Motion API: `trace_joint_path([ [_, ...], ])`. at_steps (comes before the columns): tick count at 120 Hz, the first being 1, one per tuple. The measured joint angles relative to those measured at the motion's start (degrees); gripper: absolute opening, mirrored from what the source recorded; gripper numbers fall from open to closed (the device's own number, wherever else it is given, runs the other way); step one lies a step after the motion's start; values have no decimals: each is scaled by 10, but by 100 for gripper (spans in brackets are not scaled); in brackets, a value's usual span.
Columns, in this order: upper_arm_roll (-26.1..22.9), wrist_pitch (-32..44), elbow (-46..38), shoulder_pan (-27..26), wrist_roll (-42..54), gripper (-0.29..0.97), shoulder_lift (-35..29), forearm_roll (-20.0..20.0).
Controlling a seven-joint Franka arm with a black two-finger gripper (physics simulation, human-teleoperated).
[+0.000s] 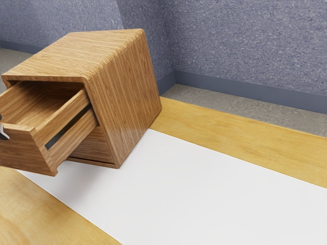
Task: Pull the drawer handle with one arm to open the drawer
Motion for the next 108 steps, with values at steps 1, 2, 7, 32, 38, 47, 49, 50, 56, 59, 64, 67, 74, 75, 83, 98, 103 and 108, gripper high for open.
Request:
trace_joint_path([
  [1,-1,-1,1,0,0,34,-1,-1],
  [2,-3,-2,4,0,0,34,-2,-2],
  [7,-11,-8,25,0,0,35,-5,-6],
  [32,-76,-158,290,-12,-110,55,134,12],
  [38,-80,-202,319,-14,-161,58,156,19],
  [47,-83,-237,353,-15,-231,61,167,23],
  [49,-83,-243,366,-15,-245,61,170,23],
  [50,-83,-245,373,-16,-252,62,172,23],
  [56,-84,-259,401,-26,-290,63,183,23],
  [59,-82,-264,410,-33,-307,64,194,21],
  [64,-79,-272,427,-45,-333,65,216,12],
  [67,-78,-277,448,-58,-348,65,241,6],
  [74,-76,-287,508,-91,-378,66,307,-2],
  [75,-76,-288,518,-94,-381,66,316,-3],
  [83,-76,-301,559,-107,-407,66,350,-11],
  [98,-75,-333,574,-113,-447,67,334,-37],
  [103,-79,-344,575,-115,-459,67,326,-42],
  [108,-80,-355,575,-123,-469,67,319,-45],
])
